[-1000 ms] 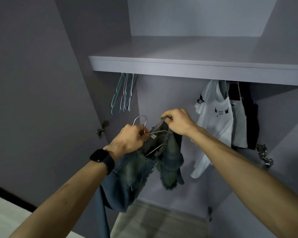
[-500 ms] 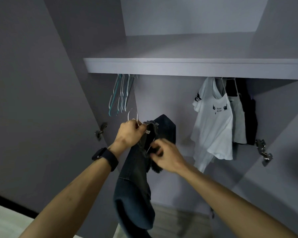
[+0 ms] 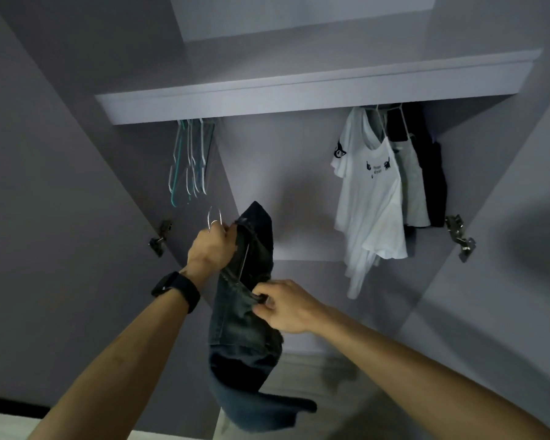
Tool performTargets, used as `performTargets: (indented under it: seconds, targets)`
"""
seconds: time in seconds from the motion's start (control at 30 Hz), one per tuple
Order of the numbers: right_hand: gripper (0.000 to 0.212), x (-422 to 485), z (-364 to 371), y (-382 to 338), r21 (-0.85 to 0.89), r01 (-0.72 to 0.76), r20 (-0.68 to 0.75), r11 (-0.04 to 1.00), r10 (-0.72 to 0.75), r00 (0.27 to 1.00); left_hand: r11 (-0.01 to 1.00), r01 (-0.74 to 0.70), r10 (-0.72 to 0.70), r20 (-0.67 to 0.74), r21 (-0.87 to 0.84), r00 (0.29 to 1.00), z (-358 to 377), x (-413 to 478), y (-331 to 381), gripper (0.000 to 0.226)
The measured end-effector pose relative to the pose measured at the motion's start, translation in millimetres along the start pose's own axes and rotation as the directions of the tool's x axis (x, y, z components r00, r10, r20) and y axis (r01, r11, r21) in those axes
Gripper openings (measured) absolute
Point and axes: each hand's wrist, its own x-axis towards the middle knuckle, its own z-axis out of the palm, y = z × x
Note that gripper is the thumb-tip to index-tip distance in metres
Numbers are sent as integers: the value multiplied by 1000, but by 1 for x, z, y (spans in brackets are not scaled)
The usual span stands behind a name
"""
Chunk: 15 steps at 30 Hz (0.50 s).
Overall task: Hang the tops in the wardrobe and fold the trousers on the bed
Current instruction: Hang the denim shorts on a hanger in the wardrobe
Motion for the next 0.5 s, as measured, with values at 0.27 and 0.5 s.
performTargets:
  seconds: [0.27, 0.5]
  targets:
    - [59, 47, -55, 21, 128, -211, -334, 969, 242, 911, 986, -164, 163, -93, -2, 982, -17, -29, 4, 34]
    - [24, 94, -67, -8, -192, -152, -458, 969, 48, 887, 974, -214, 220, -82, 75, 972, -29, -40, 18, 35]
